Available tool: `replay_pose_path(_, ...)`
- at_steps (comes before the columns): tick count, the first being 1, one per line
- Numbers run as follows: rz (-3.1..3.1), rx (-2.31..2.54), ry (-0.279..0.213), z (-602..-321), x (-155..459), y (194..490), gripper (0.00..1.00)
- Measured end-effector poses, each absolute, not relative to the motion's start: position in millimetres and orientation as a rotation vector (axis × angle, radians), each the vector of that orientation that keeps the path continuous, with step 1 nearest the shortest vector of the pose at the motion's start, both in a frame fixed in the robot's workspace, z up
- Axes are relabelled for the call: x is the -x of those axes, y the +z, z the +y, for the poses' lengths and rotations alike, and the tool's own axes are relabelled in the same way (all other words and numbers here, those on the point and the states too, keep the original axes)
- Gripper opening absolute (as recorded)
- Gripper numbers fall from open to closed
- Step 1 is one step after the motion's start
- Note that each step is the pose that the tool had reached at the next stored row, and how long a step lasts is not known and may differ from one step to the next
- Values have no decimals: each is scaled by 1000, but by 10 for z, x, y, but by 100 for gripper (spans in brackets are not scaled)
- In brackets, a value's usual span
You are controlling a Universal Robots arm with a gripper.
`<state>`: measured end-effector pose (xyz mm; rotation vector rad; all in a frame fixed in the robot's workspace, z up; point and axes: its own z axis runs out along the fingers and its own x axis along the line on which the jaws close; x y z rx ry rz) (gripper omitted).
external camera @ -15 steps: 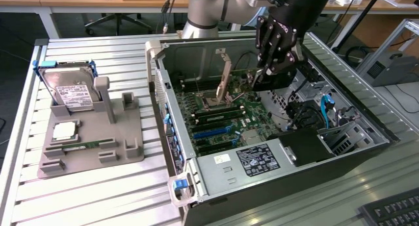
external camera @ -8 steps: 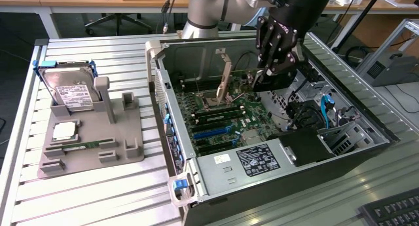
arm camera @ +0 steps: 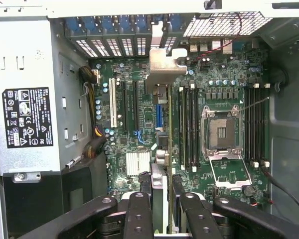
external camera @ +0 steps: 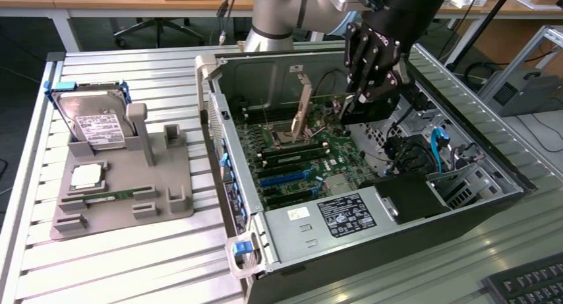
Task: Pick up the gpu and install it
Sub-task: 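Insert the gpu into the slot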
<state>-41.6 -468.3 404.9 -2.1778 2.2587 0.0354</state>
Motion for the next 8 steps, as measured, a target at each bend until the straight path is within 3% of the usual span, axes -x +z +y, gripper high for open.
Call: replay_pose_path(8,2259,2178,35,-4700,416,4047,27)
